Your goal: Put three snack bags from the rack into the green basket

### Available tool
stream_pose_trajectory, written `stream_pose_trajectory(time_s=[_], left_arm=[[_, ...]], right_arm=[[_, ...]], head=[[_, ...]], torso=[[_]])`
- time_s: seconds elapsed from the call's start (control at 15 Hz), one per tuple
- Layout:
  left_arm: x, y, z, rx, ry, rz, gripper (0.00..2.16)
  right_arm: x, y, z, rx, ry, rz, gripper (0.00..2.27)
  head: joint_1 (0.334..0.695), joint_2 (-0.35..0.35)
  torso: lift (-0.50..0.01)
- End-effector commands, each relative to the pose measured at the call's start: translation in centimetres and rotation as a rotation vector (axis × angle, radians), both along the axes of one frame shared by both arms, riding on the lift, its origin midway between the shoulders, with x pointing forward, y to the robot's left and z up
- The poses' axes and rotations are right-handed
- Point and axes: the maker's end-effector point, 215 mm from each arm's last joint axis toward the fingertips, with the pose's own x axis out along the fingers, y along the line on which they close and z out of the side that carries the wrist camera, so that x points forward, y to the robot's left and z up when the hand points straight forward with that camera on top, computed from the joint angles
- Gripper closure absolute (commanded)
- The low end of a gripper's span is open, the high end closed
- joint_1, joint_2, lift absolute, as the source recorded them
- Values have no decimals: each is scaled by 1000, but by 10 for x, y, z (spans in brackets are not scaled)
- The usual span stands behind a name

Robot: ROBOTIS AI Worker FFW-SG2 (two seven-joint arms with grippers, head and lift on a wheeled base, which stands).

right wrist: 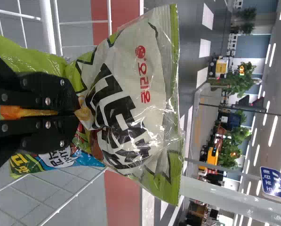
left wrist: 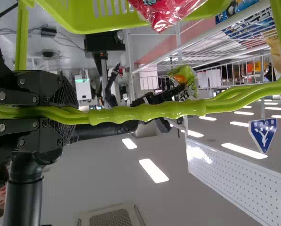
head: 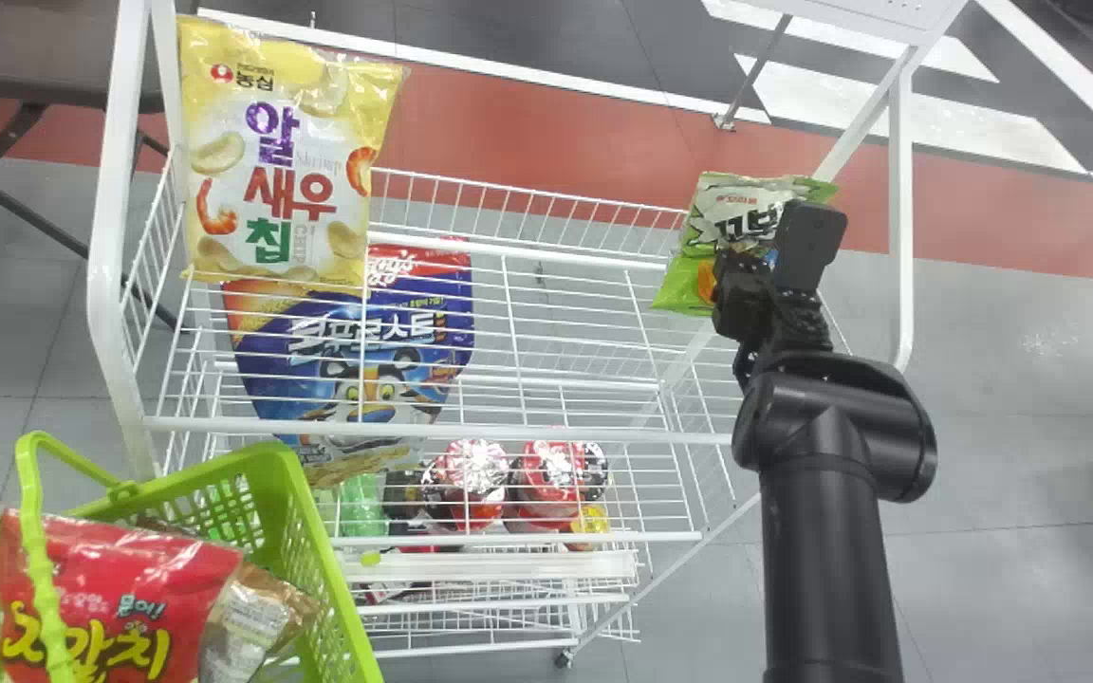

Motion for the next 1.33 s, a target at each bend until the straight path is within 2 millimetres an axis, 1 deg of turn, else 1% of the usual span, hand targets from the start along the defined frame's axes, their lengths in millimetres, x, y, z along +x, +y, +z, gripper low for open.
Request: stream_pose_trajectory(time_s=[0.0,0.07,0.13,0.2,0.27,0.33,0.47,0.53,0.67,0.73,0.8,0.87,0.93,1.0,1.07,1.13,1.2,1.27], left_arm=[[0,0,3,-9,-5,-3,2148],[0,-1,3,-9,-6,-4,2148],[0,-2,4,-10,-9,-7,2148],[0,-3,4,-10,-7,-9,2148],[0,-3,5,-12,-9,-11,2148],[-1,-4,5,-15,1,-14,2148],[0,-5,5,-14,-1,-15,2148],[-1,-5,5,-15,3,-15,2148],[0,-3,4,-13,5,-9,2148],[0,-2,4,-11,2,-8,2148],[0,-2,4,-12,4,-8,2148],[0,-2,4,-13,6,-6,2148],[-1,-1,3,-13,9,-4,2148],[-1,-1,2,-12,9,-4,2148],[-1,-2,3,-12,8,-5,2148],[-2,-3,3,-16,11,-8,2148],[-2,-4,3,-16,8,-10,2148],[-2,-6,4,-18,6,-14,2148]], right_arm=[[-16,22,20,19,-58,58,2253],[-25,36,36,31,-92,89,2253],[-37,52,48,45,-113,120,2253],[-47,73,58,62,-127,165,2253],[-60,96,76,72,-156,206,2253],[-73,119,81,97,-155,250,2253],[-103,175,83,146,-132,348,2253],[-118,200,78,188,-100,393,2253],[-155,253,67,308,-23,498,2253],[-172,277,57,370,38,549,2253],[-194,304,42,443,126,605,2253],[-213,329,32,503,198,659,2253],[-235,354,22,571,276,717,2253],[-248,371,21,610,317,755,2253],[-270,393,13,665,389,808,2253],[-285,411,13,704,425,849,2253],[-290,424,14,723,433,875,2253],[-297,438,13,755,448,900,2253]], head=[[695,-350],[695,-350],[695,-350],[695,-350],[695,-350],[695,-350],[695,-349],[695,-304],[695,-250],[695,-218],[695,-182],[695,-112],[695,-112],[695,-30],[695,13],[695,46],[695,87],[695,157]], torso=[[0],[0],[0],[0],[0],[0],[0],[0],[0],[0],[0],[0],[0],[0],[0],[0],[0],[0]])
